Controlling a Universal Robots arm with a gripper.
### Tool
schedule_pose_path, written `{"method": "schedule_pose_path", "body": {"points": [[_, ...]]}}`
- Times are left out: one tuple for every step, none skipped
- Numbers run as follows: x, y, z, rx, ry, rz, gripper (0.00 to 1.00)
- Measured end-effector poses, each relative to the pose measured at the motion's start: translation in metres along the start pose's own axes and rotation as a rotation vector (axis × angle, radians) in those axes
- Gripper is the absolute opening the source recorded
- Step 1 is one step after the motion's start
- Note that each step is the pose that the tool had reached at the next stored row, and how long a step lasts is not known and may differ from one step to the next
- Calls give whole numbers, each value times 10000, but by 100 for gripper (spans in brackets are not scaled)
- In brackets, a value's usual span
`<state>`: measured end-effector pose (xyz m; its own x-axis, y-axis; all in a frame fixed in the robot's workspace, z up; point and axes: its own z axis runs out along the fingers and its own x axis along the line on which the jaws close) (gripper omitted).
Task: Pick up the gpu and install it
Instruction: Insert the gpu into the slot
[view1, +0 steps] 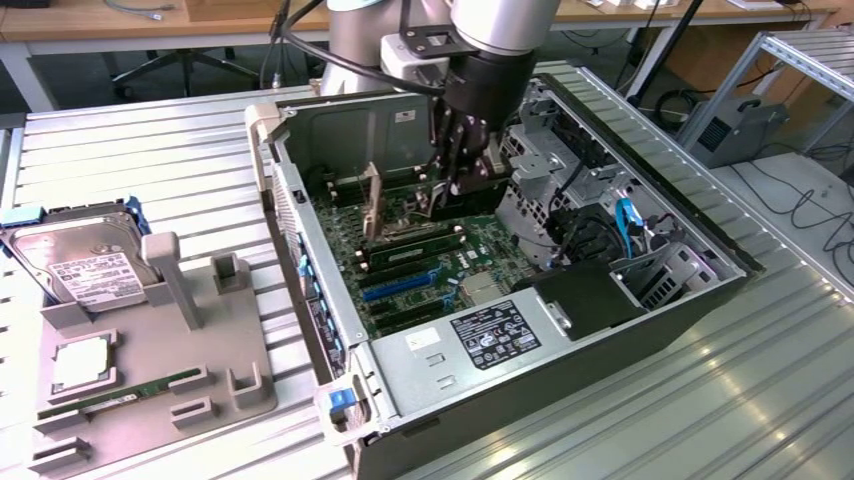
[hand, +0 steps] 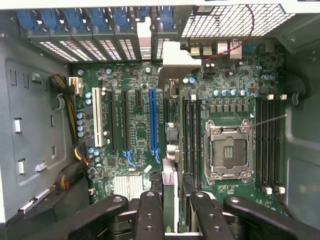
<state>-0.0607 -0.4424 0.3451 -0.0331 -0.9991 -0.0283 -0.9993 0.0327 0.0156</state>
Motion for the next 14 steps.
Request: {"method": "schedule_pose_path", "body": {"points": [[5, 5, 1, 0, 0, 1, 26], [10, 9, 2, 0, 0, 1, 26], [15, 14, 3, 0, 1, 1, 26], [20, 19, 5, 0, 0, 2, 26], [25, 23, 6, 0, 1, 2, 26], [30, 29, 8, 0, 0, 1, 26], [35, 33, 9, 0, 0, 1, 26], [39, 38, 10, 0, 0, 1, 26], [44, 42, 12, 0, 0, 0, 26], [48, 47, 13, 1, -1, 1, 26], [52, 52, 14, 0, 0, 1, 26], [55, 56, 16, 0, 0, 1, 26], [59, 61, 17, 0, 0, 1, 26], [62, 65, 18, 0, 0, 1, 26]]}}
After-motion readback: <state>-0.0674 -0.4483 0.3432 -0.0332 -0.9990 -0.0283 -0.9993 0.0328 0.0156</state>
